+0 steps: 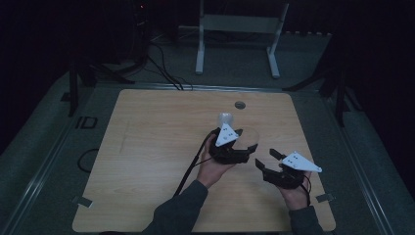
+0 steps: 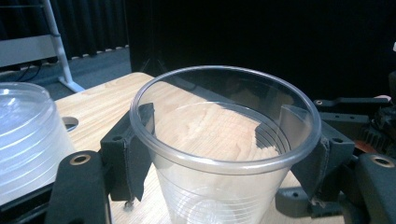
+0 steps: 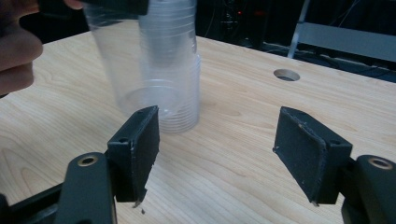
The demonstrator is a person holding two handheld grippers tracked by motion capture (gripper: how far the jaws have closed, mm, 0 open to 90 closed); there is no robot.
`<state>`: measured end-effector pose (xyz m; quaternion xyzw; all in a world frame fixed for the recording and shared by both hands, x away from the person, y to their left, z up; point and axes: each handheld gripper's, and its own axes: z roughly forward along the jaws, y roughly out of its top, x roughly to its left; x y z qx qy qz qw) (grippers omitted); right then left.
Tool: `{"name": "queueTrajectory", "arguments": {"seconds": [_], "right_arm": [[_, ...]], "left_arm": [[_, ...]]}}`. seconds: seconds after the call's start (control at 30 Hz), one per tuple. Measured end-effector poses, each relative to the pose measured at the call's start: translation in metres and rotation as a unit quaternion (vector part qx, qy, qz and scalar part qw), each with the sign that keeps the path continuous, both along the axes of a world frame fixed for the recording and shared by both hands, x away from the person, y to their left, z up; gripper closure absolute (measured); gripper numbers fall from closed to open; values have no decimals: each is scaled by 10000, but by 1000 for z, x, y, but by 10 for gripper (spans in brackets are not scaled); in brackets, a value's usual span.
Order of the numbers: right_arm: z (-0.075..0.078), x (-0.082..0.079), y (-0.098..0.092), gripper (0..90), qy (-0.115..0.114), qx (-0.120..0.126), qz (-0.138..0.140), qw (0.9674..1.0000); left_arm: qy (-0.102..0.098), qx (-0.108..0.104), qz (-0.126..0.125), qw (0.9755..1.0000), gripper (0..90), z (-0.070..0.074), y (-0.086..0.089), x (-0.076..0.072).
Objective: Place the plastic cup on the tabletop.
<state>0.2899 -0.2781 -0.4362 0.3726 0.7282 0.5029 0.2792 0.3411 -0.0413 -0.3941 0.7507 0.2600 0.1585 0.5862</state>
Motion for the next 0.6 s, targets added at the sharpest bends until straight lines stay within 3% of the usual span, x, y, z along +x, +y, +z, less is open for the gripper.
{"name": "queueTrajectory", "arguments": {"seconds": [0.6], "right_arm": [[1,0,-9,308,-24,84,-156,9998]], "left_arm": [[-42,2,22,10000,293,-5,5,-3]]}}
